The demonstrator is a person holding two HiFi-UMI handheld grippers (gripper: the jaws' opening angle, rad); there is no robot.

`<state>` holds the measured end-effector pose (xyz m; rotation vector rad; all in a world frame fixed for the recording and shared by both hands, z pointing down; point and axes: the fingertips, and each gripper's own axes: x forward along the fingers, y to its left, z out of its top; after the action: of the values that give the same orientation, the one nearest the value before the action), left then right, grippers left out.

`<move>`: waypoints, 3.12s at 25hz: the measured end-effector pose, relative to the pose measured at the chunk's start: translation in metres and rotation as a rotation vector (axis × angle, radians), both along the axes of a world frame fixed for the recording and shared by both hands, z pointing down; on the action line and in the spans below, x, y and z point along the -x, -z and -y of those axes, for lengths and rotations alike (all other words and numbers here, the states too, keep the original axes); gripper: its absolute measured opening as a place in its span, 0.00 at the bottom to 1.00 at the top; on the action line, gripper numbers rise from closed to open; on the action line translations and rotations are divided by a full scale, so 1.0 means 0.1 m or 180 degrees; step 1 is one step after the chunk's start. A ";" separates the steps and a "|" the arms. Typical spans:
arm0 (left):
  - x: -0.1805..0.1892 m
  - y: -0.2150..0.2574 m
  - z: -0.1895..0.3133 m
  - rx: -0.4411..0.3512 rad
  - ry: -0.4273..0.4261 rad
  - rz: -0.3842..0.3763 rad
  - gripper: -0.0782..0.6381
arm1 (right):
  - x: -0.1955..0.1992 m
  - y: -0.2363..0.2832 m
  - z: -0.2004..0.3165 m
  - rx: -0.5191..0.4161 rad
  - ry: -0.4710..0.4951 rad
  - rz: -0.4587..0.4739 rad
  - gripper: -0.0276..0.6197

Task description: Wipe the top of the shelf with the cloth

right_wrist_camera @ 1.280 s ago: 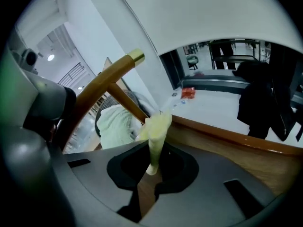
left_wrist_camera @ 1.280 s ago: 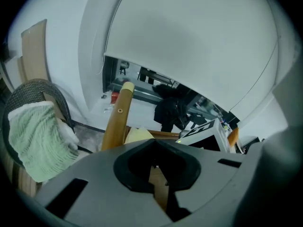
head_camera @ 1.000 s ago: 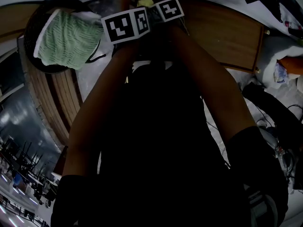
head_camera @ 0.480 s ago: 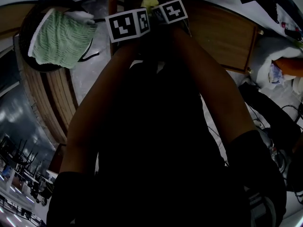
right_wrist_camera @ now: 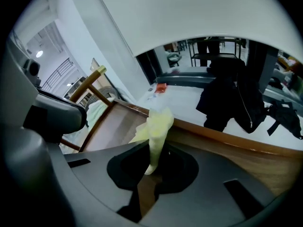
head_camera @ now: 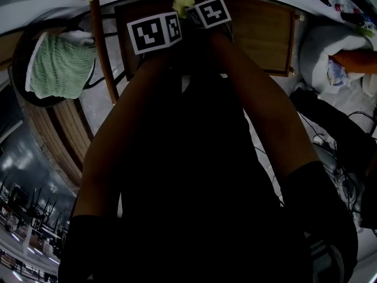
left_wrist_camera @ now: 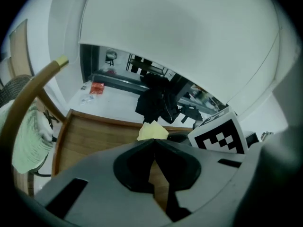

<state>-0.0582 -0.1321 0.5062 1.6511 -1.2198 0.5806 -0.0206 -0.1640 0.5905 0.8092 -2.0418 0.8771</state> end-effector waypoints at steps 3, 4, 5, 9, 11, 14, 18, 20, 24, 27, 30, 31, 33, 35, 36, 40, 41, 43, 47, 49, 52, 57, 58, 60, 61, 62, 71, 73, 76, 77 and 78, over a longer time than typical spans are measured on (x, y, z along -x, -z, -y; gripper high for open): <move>-0.37 -0.02 -0.03 0.0019 -0.0097 -0.0004 0.12 | -0.39 0.02 0.00 -0.0022 -0.0089 0.0009 0.11; -0.48 -0.02 -0.04 0.0020 -0.0121 -0.0010 0.12 | -0.51 0.02 0.01 -0.0045 -0.0114 0.0021 0.11; -0.58 -0.03 -0.05 0.0019 -0.0143 -0.0014 0.12 | -0.60 0.02 0.04 -0.0106 -0.0126 0.0052 0.11; -0.92 -0.03 -0.05 -0.0031 -0.0215 -0.0032 0.12 | -0.92 0.01 0.14 -0.0296 -0.0141 0.0136 0.11; -1.07 -0.04 -0.04 -0.0033 -0.0255 -0.0038 0.12 | -1.11 0.02 0.15 -0.0278 -0.0184 0.0118 0.11; -1.29 -0.06 -0.06 -0.0009 -0.0293 -0.0050 0.12 | -1.42 0.02 0.12 -0.0194 -0.0246 0.0033 0.11; -1.53 -0.07 -0.06 -0.0008 -0.0327 -0.0068 0.12 | -1.86 0.01 0.11 -0.0047 -0.0370 -0.0053 0.11; -1.63 -0.07 -0.05 -0.0014 -0.0355 -0.0057 0.12 | -2.06 0.01 0.15 -0.0024 -0.0427 -0.0028 0.11; -1.76 -0.04 0.00 -0.0027 -0.0372 -0.0041 0.12 | -2.37 0.02 0.21 -0.0022 -0.0431 -0.0118 0.11; -1.80 -0.02 0.03 -0.0033 -0.0385 -0.0021 0.12 | -2.59 0.03 0.25 -0.0049 -0.0492 -0.0179 0.11; -1.81 -0.01 0.02 -0.0028 -0.0394 -0.0003 0.12 | -2.80 0.03 0.26 -0.0047 -0.0577 -0.0250 0.11; -1.81 -0.01 0.02 -0.0030 -0.0397 0.0001 0.12 | -2.87 0.03 0.27 -0.0050 -0.0605 -0.0274 0.11; -1.81 0.01 0.01 -0.0040 -0.0406 0.0005 0.12 | -2.99 0.03 0.29 -0.0060 -0.0658 -0.0328 0.11; -1.81 0.02 -0.02 -0.0048 -0.0419 0.0010 0.12 | -3.08 0.04 0.30 -0.0069 -0.0707 -0.0389 0.11; -1.80 0.03 -0.03 -0.0051 -0.0426 0.0014 0.12 | -3.12 0.04 0.30 -0.0076 -0.0731 -0.0419 0.11; -1.72 0.07 -0.08 -0.0080 -0.0408 0.0035 0.12 | -3.27 0.05 0.32 -0.0102 -0.0892 -0.0552 0.11; -1.69 0.10 -0.10 -0.0090 -0.0394 0.0038 0.12 | -3.30 0.05 0.31 -0.0104 -0.0938 -0.0568 0.11; -1.63 0.14 -0.13 -0.0118 -0.0375 0.0044 0.12 | -3.33 0.05 0.31 -0.0109 -0.1005 -0.0588 0.11; -1.45 0.22 -0.23 -0.0182 -0.0279 0.0032 0.12 | -3.33 0.05 0.29 -0.0134 -0.1078 -0.0604 0.11; -1.38 0.28 -0.33 -0.0194 -0.0241 0.0037 0.12 | -3.34 0.05 0.24 -0.0126 -0.1071 -0.0606 0.11; -1.26 0.41 -0.44 -0.0247 -0.0177 0.0025 0.12 | -3.34 0.07 0.19 -0.0122 -0.0972 -0.0579 0.11; -1.04 0.59 -0.46 -0.0416 -0.0130 -0.0026 0.12 | -2.99 0.52 0.24 -0.0524 -0.0740 0.0002 0.11; -1.01 0.62 -0.45 -0.0444 -0.0141 -0.0055 0.12 | -2.85 0.66 0.22 -0.0600 -0.0684 0.0226 0.11; -1.00 0.69 -0.42 -0.0571 -0.0214 -0.0177 0.12 | -2.59 0.98 0.14 -0.0753 -0.0568 0.0640 0.11; -1.02 0.74 -0.40 -0.0661 -0.0272 -0.0275 0.12 | -2.49 1.14 0.09 -0.0853 -0.0513 0.0791 0.11; -1.04 0.79 -0.39 -0.0745 -0.0338 -0.0388 0.12 | -2.40 1.32 0.03 -0.0962 -0.0466 0.0922 0.11; -1.27 1.79 -0.72 -0.1799 -0.1191 -0.1756 0.12 | -1.68 3.06 -1.18 -0.1885 0.0015 0.2167 0.11; -1.15 2.06 -0.88 -0.2050 -0.1313 -0.2041 0.12 | -1.54 3.34 -1.48 -0.2006 0.0059 0.2403 0.11; -0.94 2.41 -1.16 -0.2285 -0.1500 -0.2288 0.12 | -1.42 3.61 -1.80 -0.2127 0.0011 0.2500 0.11; -0.85 2.53 -1.26 -0.2351 -0.1540 -0.2380 0.12 | -1.38 3.67 -1.88 -0.2169 0.0001 0.2472 0.11; -0.74 2.64 -1.36 -0.2414 -0.1559 -0.2482 0.12 | -1.32 3.72 -1.96 -0.2199 0.0004 0.2441 0.11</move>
<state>0.0159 0.0036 0.2424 2.5018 -0.4428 -0.3182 0.1112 0.0318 0.2190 0.9007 -3.1127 0.4948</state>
